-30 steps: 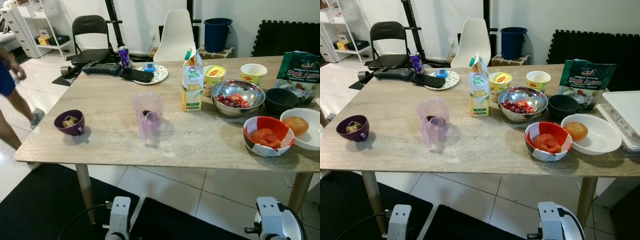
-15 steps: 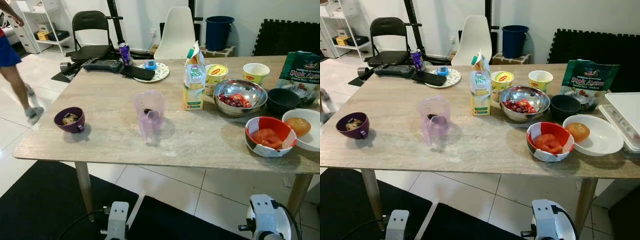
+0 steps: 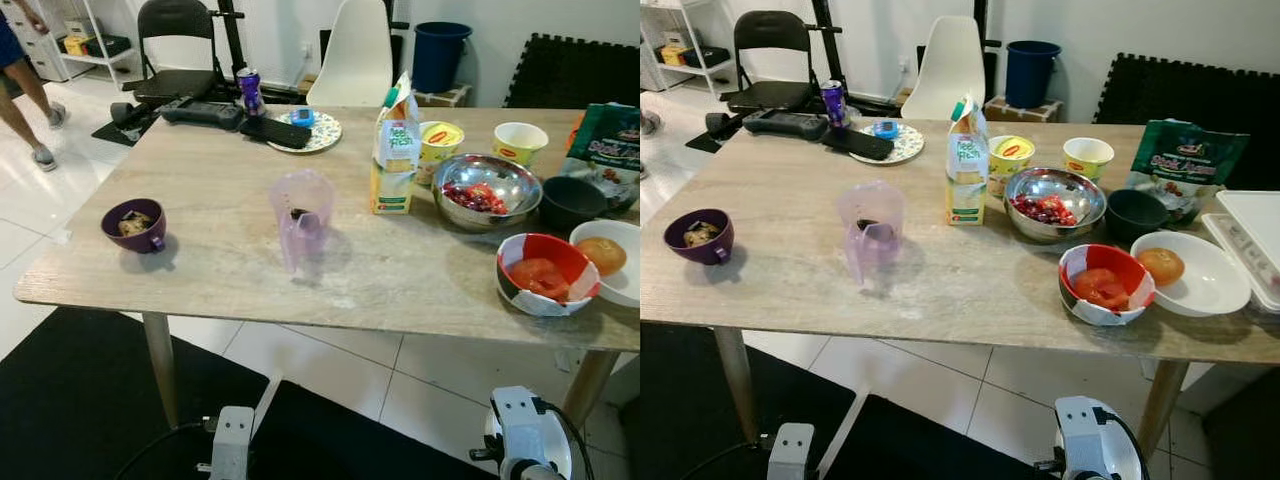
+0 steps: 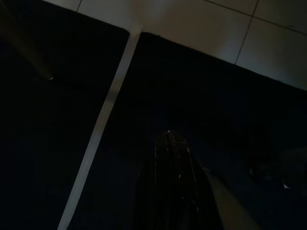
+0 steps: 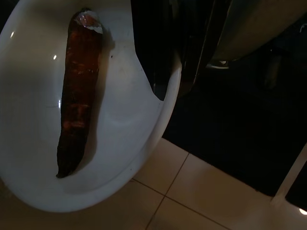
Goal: Restocking fridge
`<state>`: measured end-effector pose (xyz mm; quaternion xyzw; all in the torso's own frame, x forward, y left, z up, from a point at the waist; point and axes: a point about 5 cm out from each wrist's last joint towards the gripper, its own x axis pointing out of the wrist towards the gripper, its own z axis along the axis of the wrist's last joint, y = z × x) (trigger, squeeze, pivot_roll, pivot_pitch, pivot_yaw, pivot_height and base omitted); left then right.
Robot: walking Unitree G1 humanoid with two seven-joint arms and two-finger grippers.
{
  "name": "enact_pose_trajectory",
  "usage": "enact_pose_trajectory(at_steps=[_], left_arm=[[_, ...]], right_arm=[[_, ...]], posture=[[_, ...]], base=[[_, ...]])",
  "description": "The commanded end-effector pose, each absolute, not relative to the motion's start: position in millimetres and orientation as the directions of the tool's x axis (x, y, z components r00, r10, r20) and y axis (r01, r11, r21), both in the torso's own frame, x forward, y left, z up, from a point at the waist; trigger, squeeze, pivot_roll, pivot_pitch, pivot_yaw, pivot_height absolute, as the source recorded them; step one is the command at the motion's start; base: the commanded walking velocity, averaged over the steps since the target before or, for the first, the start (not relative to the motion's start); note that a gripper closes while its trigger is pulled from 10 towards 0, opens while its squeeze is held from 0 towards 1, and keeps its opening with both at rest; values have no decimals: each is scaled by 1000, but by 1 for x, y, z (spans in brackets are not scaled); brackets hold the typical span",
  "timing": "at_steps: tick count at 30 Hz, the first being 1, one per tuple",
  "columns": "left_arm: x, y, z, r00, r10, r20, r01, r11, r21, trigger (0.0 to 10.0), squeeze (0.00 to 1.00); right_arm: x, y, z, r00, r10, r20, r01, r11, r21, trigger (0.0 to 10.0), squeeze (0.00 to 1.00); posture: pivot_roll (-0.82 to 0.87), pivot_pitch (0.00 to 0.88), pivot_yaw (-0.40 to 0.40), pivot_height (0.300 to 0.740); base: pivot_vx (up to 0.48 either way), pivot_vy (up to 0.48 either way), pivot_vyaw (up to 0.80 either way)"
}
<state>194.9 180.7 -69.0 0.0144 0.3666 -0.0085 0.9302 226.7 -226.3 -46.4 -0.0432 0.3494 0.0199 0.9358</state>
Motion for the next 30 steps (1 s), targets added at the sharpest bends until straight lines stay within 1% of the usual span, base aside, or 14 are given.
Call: enact_pose_trajectory(at_steps=[1, 9, 10, 12, 14, 17, 20, 22, 23, 28, 30], left_arm=[[188, 175, -74, 708, -26, -705, 58, 998, 21, 10000, 0], [188, 173, -74, 708, -22, -706, 42, 999, 11, 10000, 0], [189, 176, -73, 711, -19, -703, 36, 999, 10, 10000, 0], [190, 181, -72, 713, -5, -701, 18, 1000, 11, 10000, 0], [192, 186, -70, 716, 6, -699, 9, 1000, 18, 10000, 0], [195, 192, -68, 718, 12, -696, 8, 1000, 25, 10000, 0], [197, 197, -66, 718, 22, -696, -1, 1000, 31, 10000, 0], [199, 200, -65, 720, 35, -694, -22, 999, 27, 10000, 0], [204, 205, -62, 725, 61, -686, -54, 998, 32, 10000, 0], [206, 209, -60, 730, 75, -679, -63, 997, 42, 10000, 0], [205, 213, -60, 734, 97, -672, -90, 995, 44, 10000, 0]], right_arm=[[219, -231, -50, 741, -2, -671, -69, 994, -79, 10000, 0], [223, -228, -49, 750, 2, -662, -58, 996, -63, 10000, 0], [224, -225, -49, 751, 5, -660, -53, 997, -53, 10000, 0], [225, -222, -49, 750, 5, -661, -43, 998, -41, 10000, 0], [225, -217, -50, 748, 8, -664, -32, 999, -24, 10000, 0], [226, -213, -51, 750, 10, -662, -22, 1000, -9, 10000, 0], [228, -209, -51, 753, 15, -658, -15, 1000, 5, 10000, 0], [229, -207, -51, 752, 19, -659, -14, 1000, 12, 10000, 0], [231, -204, -50, 749, 26, -662, -22, 1000, 14, 10000, 0], [232, -201, -50, 749, 32, -662, -29, 999, 16, 10000, 0], [234, -199, -49, 748, 47, -662, -60, 998, 3, 10000, 0]], posture=[[12, 150, -11, 740], [14, 151, 13, 740], [19, 137, 20, 740], [28, 148, 33, 740], [42, 122, 43, 740], [31, 120, 60, 740], [36, 113, 63, 740], [39, 114, 62, 740], [47, 117, 52, 740], [49, 113, 46, 740], [37, 110, 45, 740]], base=[[0, 0, 0], [0, 0, 0], [0, 0, 0], [0, 0, 0], [0, 0, 0], [0, 0, 0], [0, 0, 0], [0, 0, 0], [0, 0, 0], [0, 0, 0], [0, 0, 0]])
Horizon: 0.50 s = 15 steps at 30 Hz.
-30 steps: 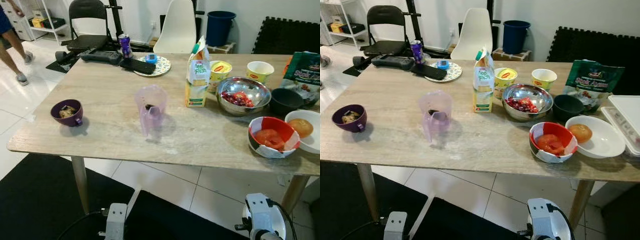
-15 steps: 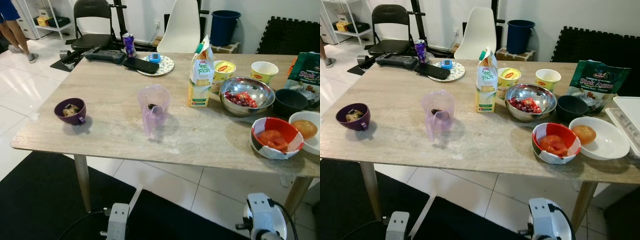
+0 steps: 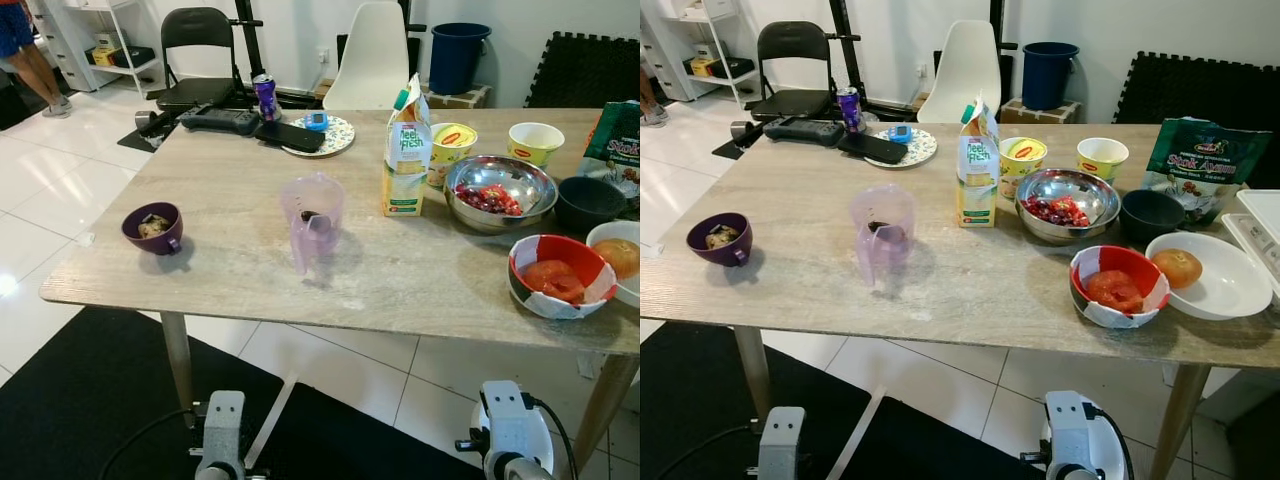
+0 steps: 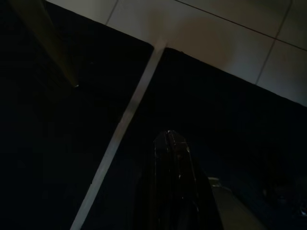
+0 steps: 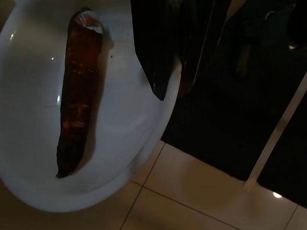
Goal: Restocking fridge
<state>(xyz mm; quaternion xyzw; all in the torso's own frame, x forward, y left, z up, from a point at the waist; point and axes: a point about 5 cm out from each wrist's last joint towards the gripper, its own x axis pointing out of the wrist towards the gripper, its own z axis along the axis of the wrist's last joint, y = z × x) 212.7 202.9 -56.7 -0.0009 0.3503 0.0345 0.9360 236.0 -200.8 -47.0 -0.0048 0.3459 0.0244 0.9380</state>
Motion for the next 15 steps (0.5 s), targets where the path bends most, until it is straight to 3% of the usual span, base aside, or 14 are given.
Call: enact_pose_trajectory(at_steps=[1, 6, 8, 15], left_arm=[[205, 213, -60, 734, 97, -672, -90, 995, 44, 10000, 0], [203, 210, -62, 723, 77, -687, -71, 997, 37, 10000, 0], [205, 198, -64, 726, 57, -685, -61, 998, 18, 10000, 0], [203, 182, -66, 734, 49, -678, -89, 996, -23, 10000, 0]], right_arm=[[234, -199, -49, 748, 47, -662, -60, 998, 3, 10000, 0], [236, -207, -46, 757, 32, -653, -58, 998, -19, 10000, 0], [237, -217, -43, 757, 17, -654, -56, 998, -39, 10000, 0], [237, -226, -41, 750, 22, -661, -88, 994, -67, 10000, 0]], posture=[[37, 110, 45, 740], [-5, 103, 52, 740], [-7, 105, 5, 740], [-18, 112, -23, 740]], base=[[0, 0, 0], [0, 0, 0], [0, 0, 0], [0, 0, 0]])
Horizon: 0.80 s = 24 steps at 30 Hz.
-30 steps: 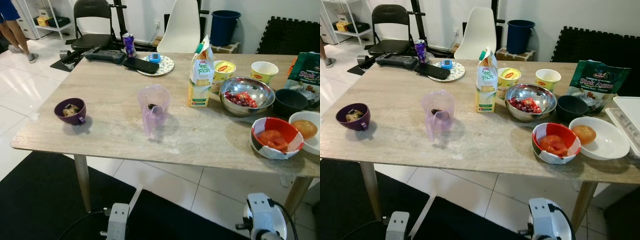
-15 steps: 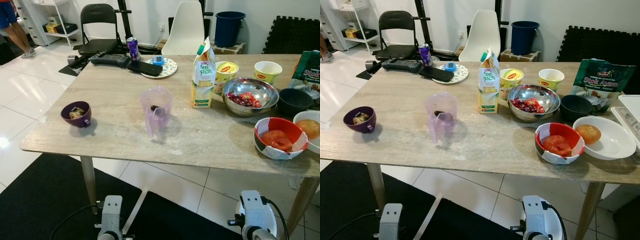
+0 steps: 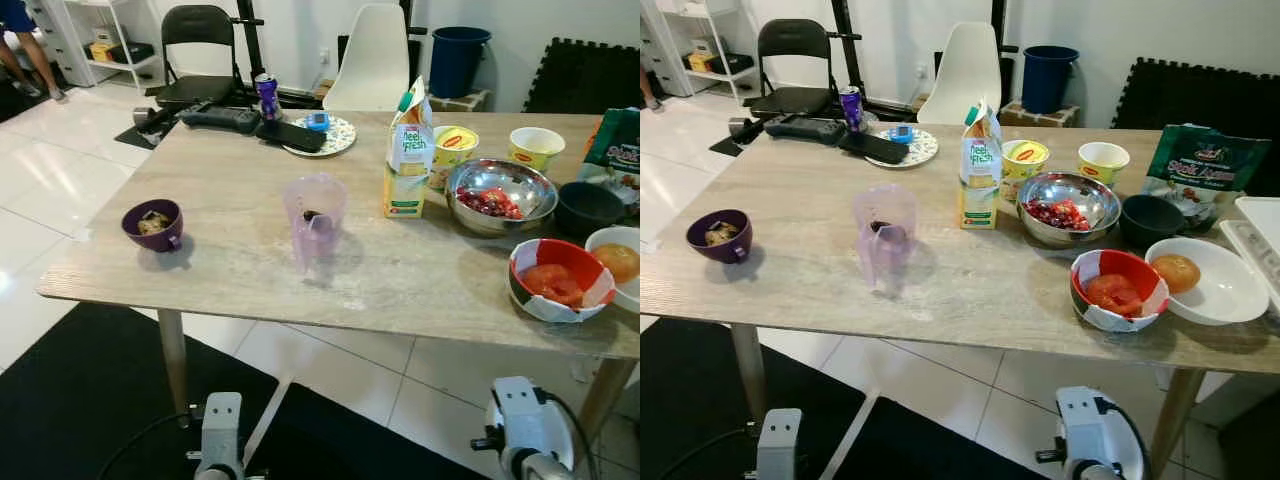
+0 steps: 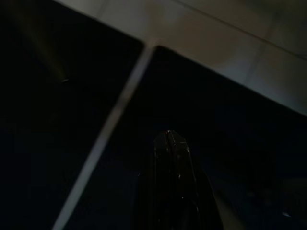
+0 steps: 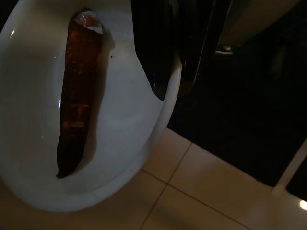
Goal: Restocking fridge
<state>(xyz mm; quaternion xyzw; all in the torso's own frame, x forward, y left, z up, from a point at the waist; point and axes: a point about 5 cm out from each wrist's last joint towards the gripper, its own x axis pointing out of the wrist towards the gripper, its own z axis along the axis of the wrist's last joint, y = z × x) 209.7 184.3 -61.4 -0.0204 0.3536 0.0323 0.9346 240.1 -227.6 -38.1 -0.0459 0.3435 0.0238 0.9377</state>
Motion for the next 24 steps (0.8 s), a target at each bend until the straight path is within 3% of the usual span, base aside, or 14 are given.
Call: enact_pose_trajectory(at_steps=[1, 8, 15, 24], left_arm=[[200, 179, -68, 731, 45, -681, -89, 996, -29, 10000, 0], [192, 186, -71, 719, 51, -694, -84, 996, -13, 10000, 0], [205, 198, -63, 728, 56, -683, -61, 998, 16, 10000, 0], [211, 192, -60, 741, 47, -670, -52, 999, 13, 10000, 0]], right_arm=[[238, -226, -40, 750, 27, -660, -99, 993, -71, 10000, 0], [239, -222, -40, 752, 29, -659, -92, 994, -61, 10000, 0], [238, -216, -43, 749, 24, -662, -63, 997, -34, 10000, 0], [241, -213, -42, 755, 26, -655, -54, 998, -23, 10000, 0]], posture=[[-18, 114, -30, 740], [-1, 91, -2, 740], [20, 67, 44, 740], [28, 66, 33, 740]], base=[[0, 0, 0], [0, 0, 0], [0, 0, 0], [0, 0, 0]])
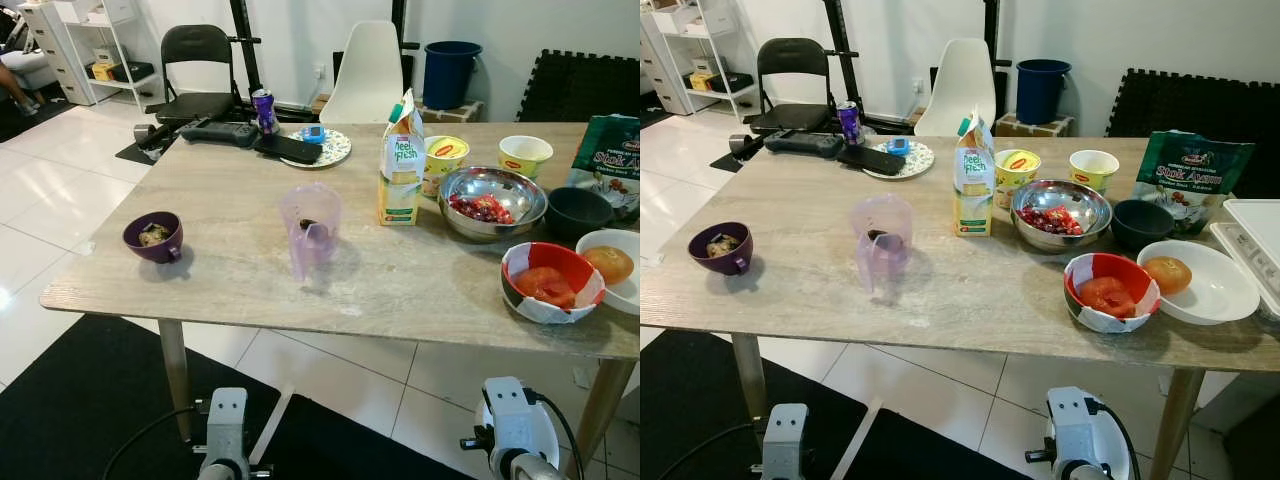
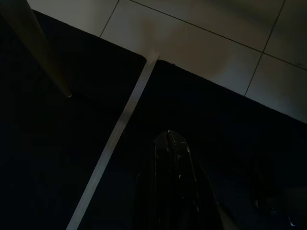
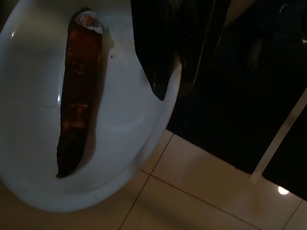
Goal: Restocking fridge
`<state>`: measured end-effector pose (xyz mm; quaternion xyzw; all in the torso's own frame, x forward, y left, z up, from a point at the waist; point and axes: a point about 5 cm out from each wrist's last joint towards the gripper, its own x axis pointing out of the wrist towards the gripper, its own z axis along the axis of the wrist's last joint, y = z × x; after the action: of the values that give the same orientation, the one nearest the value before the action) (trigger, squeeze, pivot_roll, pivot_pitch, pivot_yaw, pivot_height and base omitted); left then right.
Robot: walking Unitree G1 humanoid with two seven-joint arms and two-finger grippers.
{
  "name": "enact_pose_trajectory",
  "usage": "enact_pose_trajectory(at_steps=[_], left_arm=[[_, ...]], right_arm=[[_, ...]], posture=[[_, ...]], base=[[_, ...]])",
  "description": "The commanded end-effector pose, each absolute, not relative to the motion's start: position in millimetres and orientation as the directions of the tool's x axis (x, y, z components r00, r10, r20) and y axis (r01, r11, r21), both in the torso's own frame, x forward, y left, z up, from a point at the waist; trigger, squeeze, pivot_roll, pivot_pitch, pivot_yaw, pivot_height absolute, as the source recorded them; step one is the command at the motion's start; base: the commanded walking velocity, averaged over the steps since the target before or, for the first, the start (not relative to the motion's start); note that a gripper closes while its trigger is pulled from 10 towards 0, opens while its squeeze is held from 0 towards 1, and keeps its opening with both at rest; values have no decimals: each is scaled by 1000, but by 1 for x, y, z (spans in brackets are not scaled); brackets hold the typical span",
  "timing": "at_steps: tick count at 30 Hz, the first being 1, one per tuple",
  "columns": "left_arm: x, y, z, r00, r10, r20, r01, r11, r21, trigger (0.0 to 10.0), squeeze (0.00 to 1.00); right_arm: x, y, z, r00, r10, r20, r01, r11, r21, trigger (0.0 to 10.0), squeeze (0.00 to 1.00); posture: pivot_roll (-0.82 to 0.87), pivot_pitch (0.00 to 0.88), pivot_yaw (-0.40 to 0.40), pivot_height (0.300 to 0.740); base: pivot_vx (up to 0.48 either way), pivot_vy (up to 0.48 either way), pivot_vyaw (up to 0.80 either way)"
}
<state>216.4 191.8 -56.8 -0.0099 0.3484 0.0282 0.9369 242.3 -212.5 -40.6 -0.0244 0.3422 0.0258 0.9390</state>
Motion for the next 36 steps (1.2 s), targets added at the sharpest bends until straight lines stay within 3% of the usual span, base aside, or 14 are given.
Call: enact_pose_trajectory(at_steps=[1, 36], left_arm=[[211, 189, -61, 742, 45, -669, -56, 998, 5, 10000, 0], [217, 199, -54, 770, 72, -634, -100, 995, -9, 10000, 0]], right_arm=[[241, -213, -42, 754, 28, -657, -59, 998, -25, 10000, 0], [240, -198, -46, 755, 23, -656, -21, 1000, 11, 10000, 0]], posture=[[33, 66, 25, 740], [90, 38, 77, 740]], base=[[0, 0, 0], [0, 0, 0]])
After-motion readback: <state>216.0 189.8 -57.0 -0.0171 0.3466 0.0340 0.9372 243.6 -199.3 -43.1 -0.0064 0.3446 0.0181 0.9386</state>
